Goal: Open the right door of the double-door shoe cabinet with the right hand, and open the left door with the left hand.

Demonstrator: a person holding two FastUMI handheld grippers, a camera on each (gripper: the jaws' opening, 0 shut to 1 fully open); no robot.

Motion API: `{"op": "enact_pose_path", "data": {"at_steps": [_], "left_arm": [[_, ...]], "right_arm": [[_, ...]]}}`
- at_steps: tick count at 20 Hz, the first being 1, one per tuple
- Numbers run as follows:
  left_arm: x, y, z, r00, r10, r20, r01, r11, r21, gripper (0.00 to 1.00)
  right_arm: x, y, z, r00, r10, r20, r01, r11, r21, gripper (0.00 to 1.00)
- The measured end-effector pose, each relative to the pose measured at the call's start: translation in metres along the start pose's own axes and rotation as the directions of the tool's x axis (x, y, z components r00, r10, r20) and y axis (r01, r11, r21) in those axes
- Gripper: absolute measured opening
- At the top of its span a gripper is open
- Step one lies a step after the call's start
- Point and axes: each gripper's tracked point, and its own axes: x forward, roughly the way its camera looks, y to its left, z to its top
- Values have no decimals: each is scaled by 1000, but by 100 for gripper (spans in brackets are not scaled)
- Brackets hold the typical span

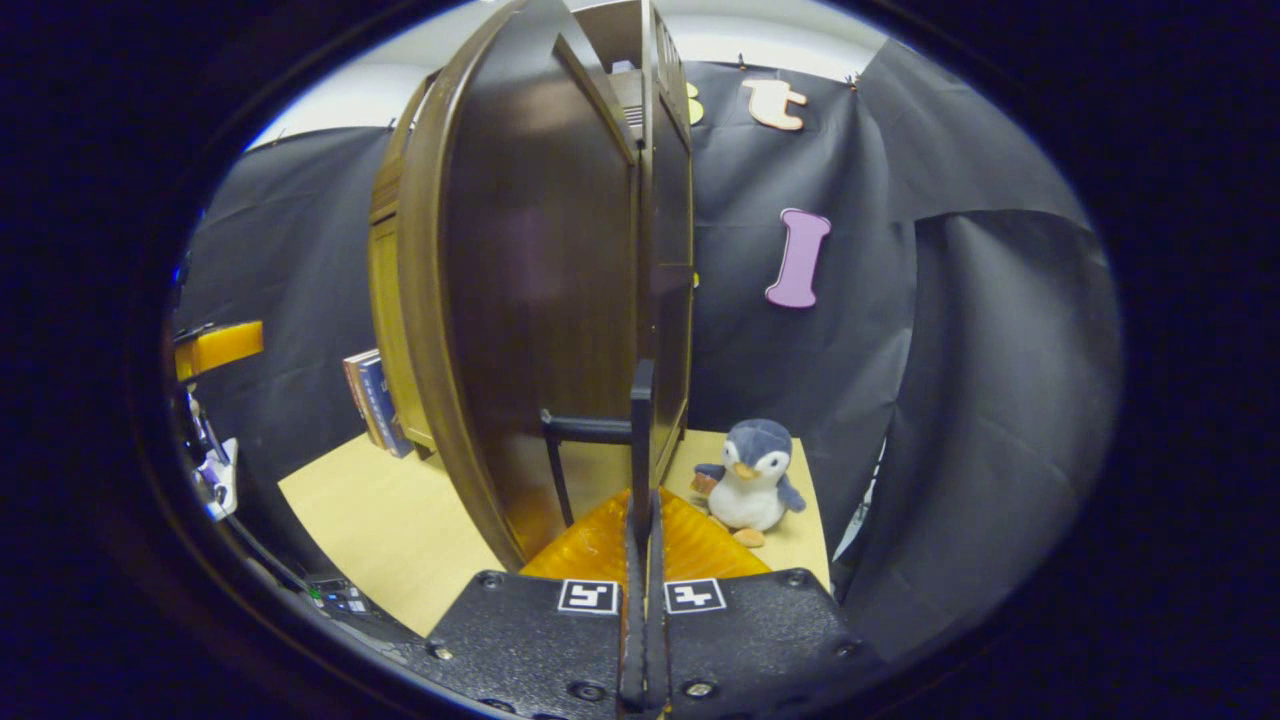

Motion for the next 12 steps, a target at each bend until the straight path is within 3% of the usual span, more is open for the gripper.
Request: {"op": "enact_pose_path", "data": {"at_steps": [2, 8, 10, 12], "left_arm": [[0, -3, 0, 1000, 7, 0, -7, 1000, 0, 96], [-2, 5, 0, 1000, 5, 1, -5, 1000, 9, 96], [-2, 10, 1, 1000, -1, 3, 1, 1000, 10, 96], [-1, 16, 2, 1000, -12, 7, 12, 1000, 12, 96]], "right_arm": [[1, -4, -1, 1000, -19, -5, 19, 1000, 19, 7], [-9, -22, -4, 996, -80, -36, 83, 994, 73, 76], [-15, -21, -2, 997, -75, -27, 77, 996, 51, 80], [-29, -22, -2, 997, -80, -21, 80, 997, 22, 77]]}}
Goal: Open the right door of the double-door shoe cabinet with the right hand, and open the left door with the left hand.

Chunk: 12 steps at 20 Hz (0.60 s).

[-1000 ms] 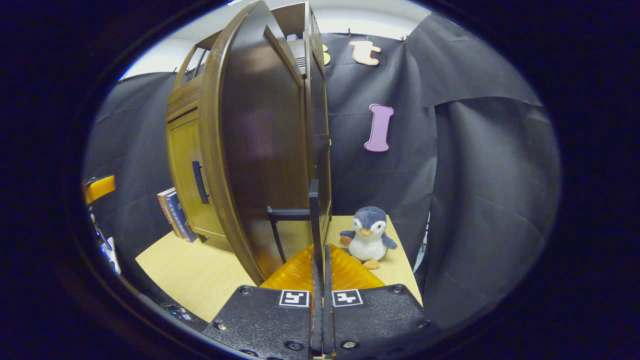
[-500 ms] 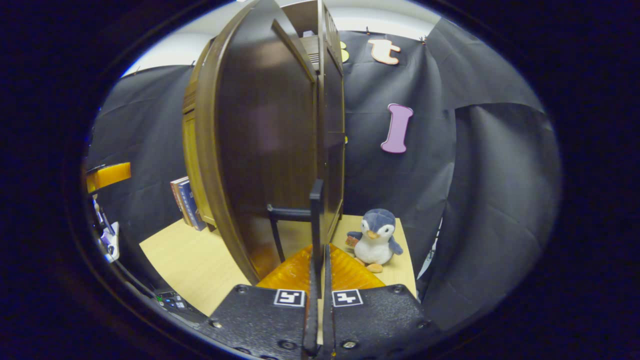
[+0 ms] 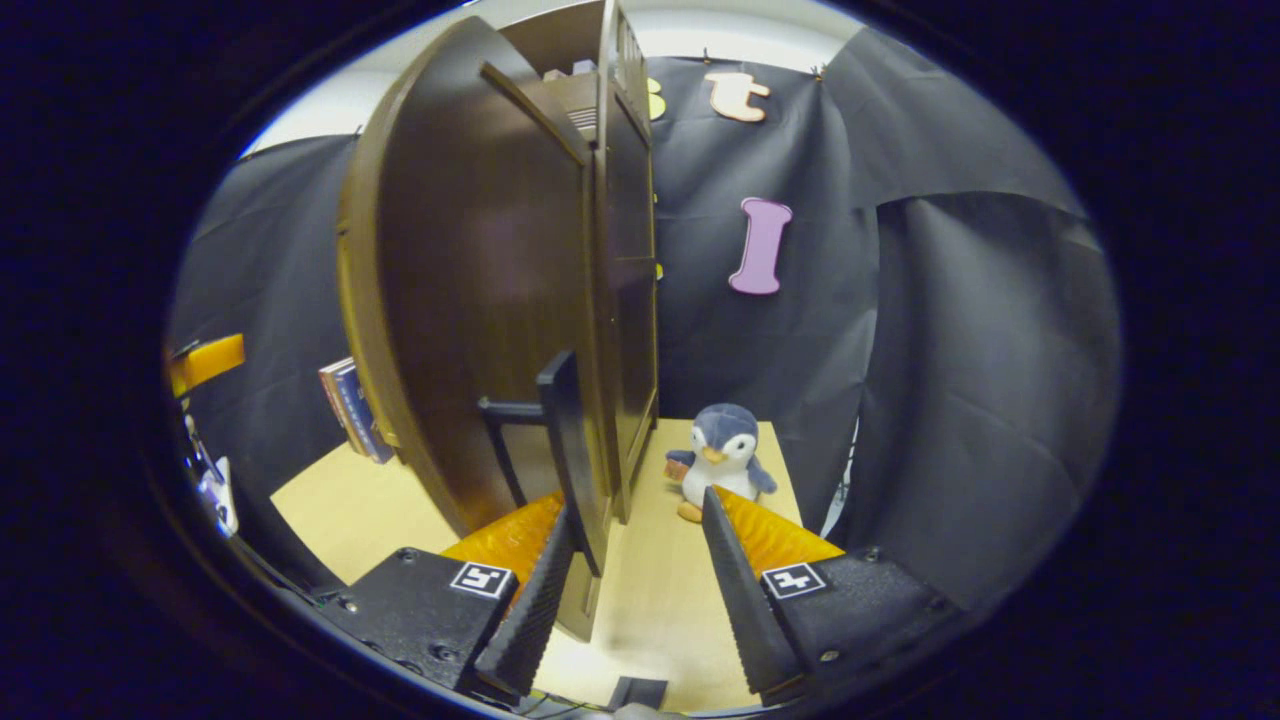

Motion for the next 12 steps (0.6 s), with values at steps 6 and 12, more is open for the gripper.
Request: {"op": "enact_pose_path", "data": {"at_steps": [6, 12], "left_arm": [[8, 12, -2, 999, -50, 4, 50, 999, 5, 96], [20, 37, -3, 996, -88, 13, 88, 996, 26, 96]], "right_arm": [[-50, -11, 20, 987, -146, 67, 140, 986, 90, 90], [-103, 21, 68, 936, -318, 153, 303, 946, 111, 100]]}}
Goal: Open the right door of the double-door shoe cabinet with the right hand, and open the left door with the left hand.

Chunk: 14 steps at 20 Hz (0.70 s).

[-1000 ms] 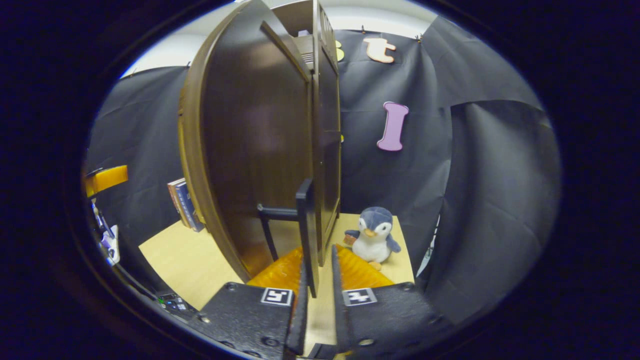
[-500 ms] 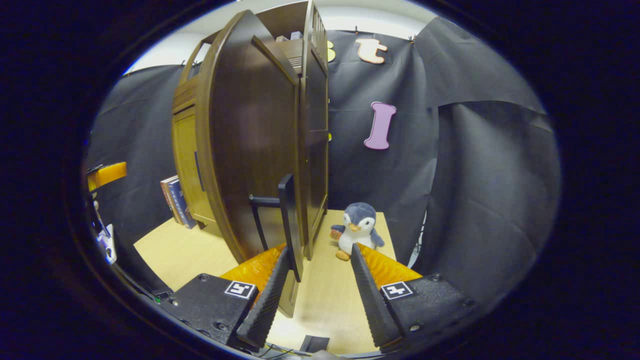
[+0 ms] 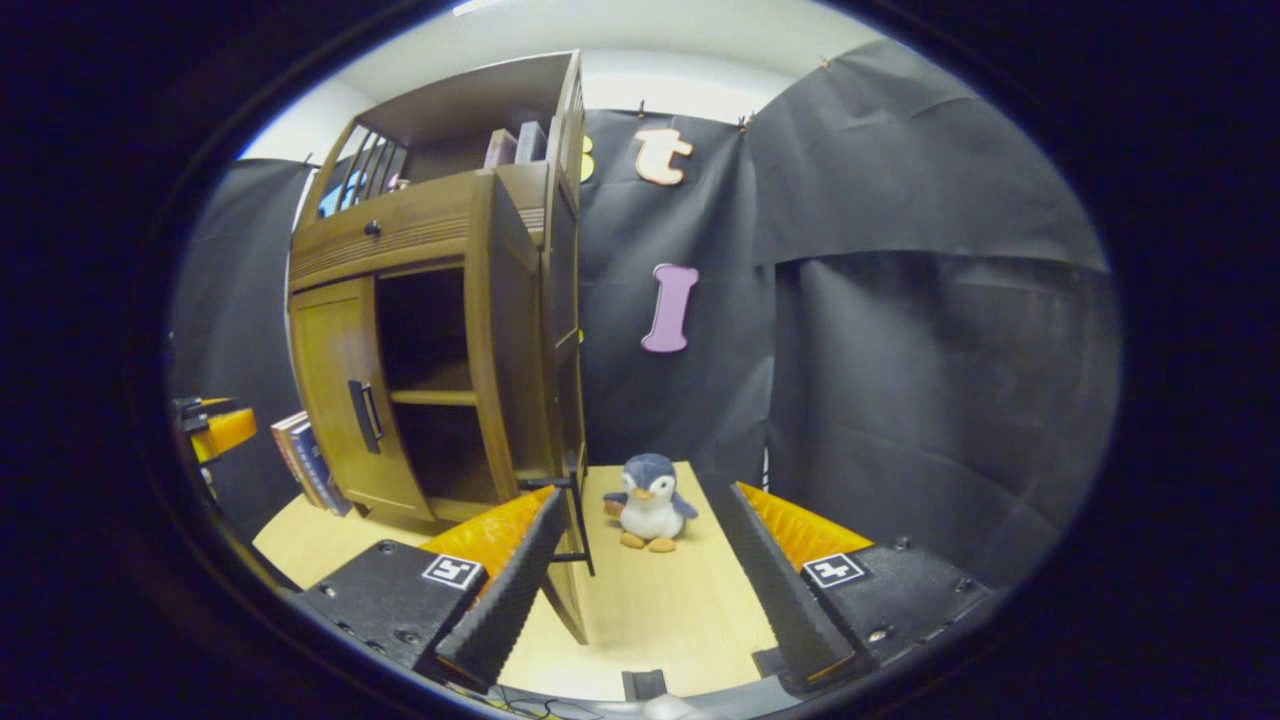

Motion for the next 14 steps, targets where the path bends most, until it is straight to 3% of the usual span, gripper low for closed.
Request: {"op": "enact_pose_path", "data": {"at_steps": [3, 8, 11, 14], "left_arm": [[4, 22, -3, 1000, 8, 1, -8, 1000, 7, 96], [5, 59, -11, 999, 53, -8, -53, 999, 1, 96], [10, 71, -18, 997, 71, -19, -71, 997, -3, 96], [26, 76, -20, 997, 81, -12, -81, 997, -15, 96]], "right_arm": [[-14, 45, 11, 1000, -18, 26, 18, 1000, 18, 100], [-13, 140, -3, 998, 21, 59, -21, 1000, 7, 100], [-5, 189, -21, 996, 89, 23, -89, 996, -7, 100], [4, 207, -20, 992, 129, -6, -130, 991, -18, 100]]}}
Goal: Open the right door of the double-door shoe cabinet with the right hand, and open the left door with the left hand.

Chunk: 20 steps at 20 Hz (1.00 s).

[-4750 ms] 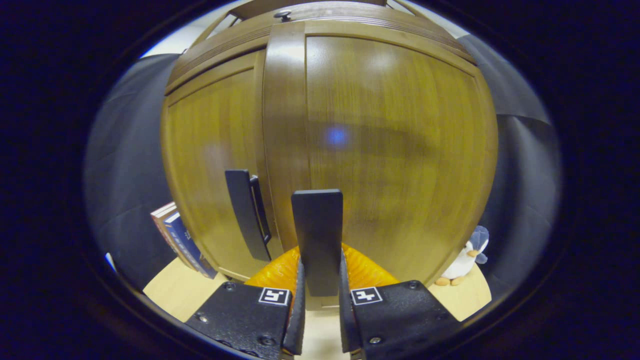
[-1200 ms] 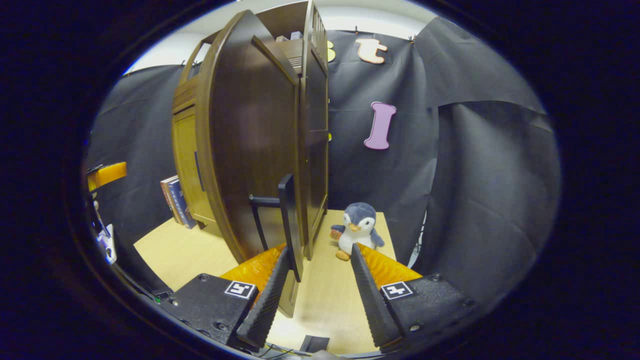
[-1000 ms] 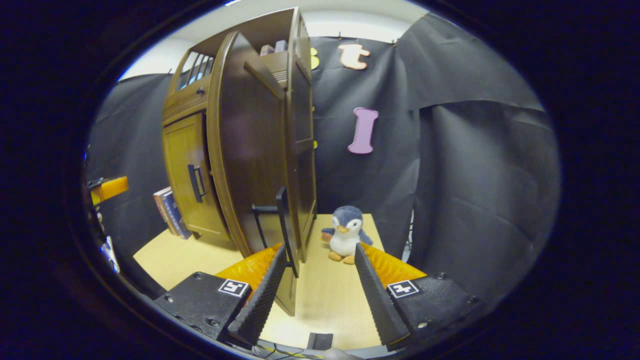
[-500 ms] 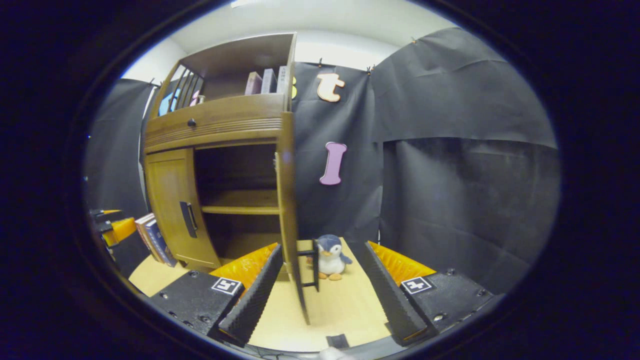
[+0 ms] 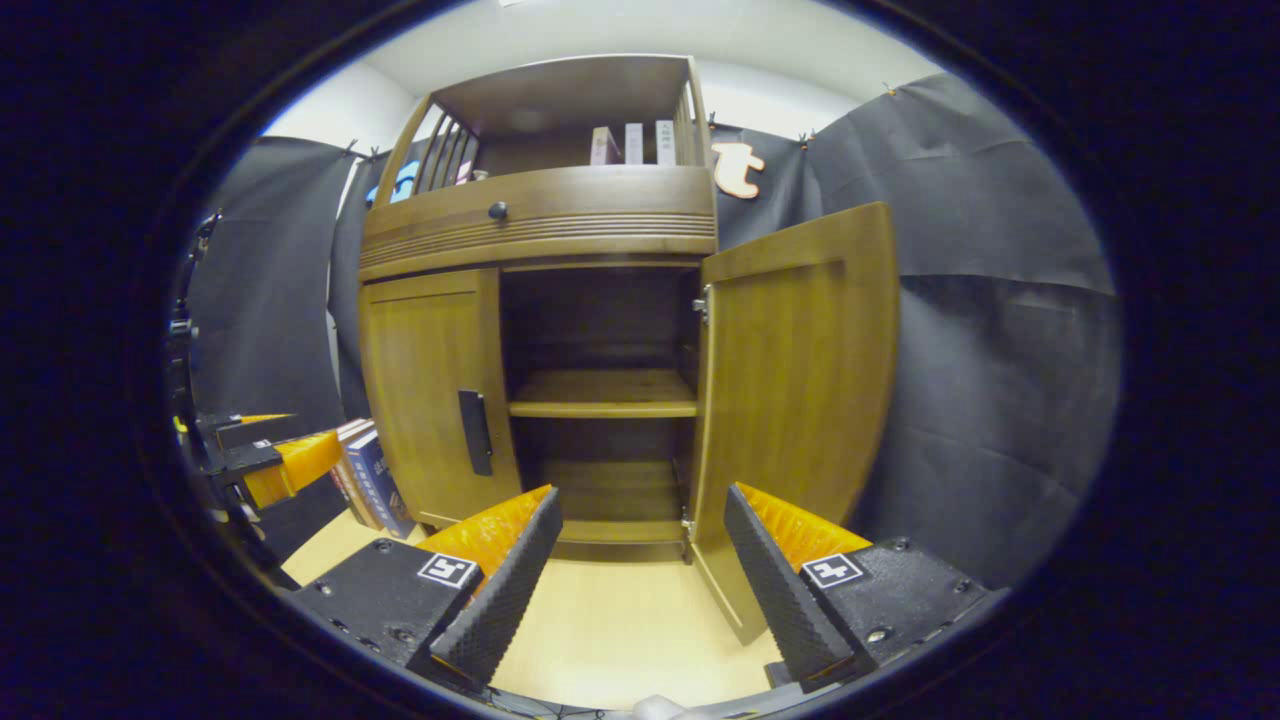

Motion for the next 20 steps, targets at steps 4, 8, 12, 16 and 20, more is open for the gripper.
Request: {"op": "enact_pose_path", "data": {"at_steps": [4, 8, 12, 16, 20], "left_arm": [[46, -6, 3, 1000, -6, 27, 7, 1000, -18, 96], [110, -18, 2, 998, -18, 60, 20, 1000, -22, 96], [169, -36, -20, 998, -35, 44, 36, 999, -23, 96], [210, -56, -30, 998, -56, 42, 57, 998, -13, 95], [232, -62, -36, 997, -63, 36, 64, 998, -13, 75]], "right_arm": [[5, 3, 19, 1000, -6, 13, 6, 1000, -23, 100], [7, 3, 28, 1000, -20, 8, 20, 999, -46, 100], [6, -4, 26, 999, -45, -18, 44, 997, -63, 100], [2, -15, 19, 995, -88, -42, 84, 992, -91, 100], [-2, -22, 7, 992, -106, -74, 99, 990, -97, 100]]}}
